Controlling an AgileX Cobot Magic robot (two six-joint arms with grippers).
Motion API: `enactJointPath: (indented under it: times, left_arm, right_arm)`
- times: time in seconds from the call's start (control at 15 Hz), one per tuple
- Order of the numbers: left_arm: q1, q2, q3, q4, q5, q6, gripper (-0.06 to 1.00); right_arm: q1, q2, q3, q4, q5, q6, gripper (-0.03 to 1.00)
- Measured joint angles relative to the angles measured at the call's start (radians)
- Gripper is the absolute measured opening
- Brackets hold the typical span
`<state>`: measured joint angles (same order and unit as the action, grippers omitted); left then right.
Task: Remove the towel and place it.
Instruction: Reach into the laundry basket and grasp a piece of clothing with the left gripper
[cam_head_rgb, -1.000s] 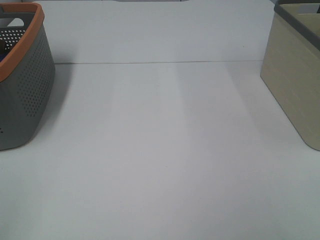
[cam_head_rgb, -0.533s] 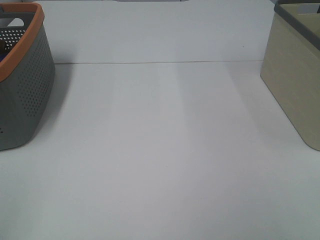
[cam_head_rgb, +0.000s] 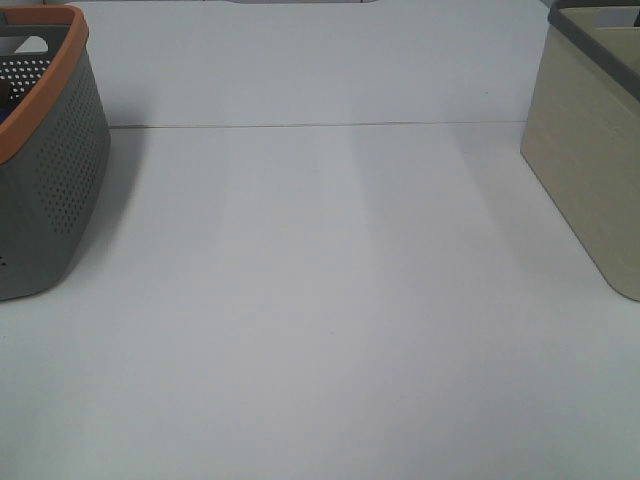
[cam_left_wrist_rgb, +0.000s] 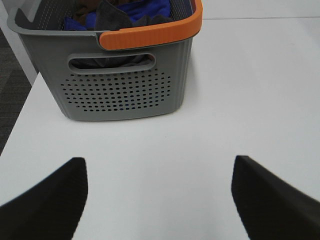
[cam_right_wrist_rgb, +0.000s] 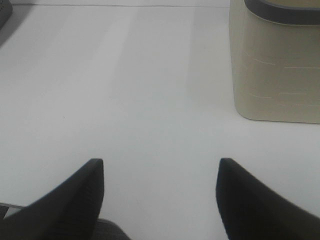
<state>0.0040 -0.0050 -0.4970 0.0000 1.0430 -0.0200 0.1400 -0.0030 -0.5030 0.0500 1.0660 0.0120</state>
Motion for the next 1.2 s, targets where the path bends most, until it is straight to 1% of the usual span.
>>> enactJointPath:
  times: [1.2]
  left_arm:
    - [0.000,0.000,0.000,0.000,0.000,0.000,0.75]
  right_arm:
    - [0.000,0.000,0.000,0.000,0.000,0.000,0.65]
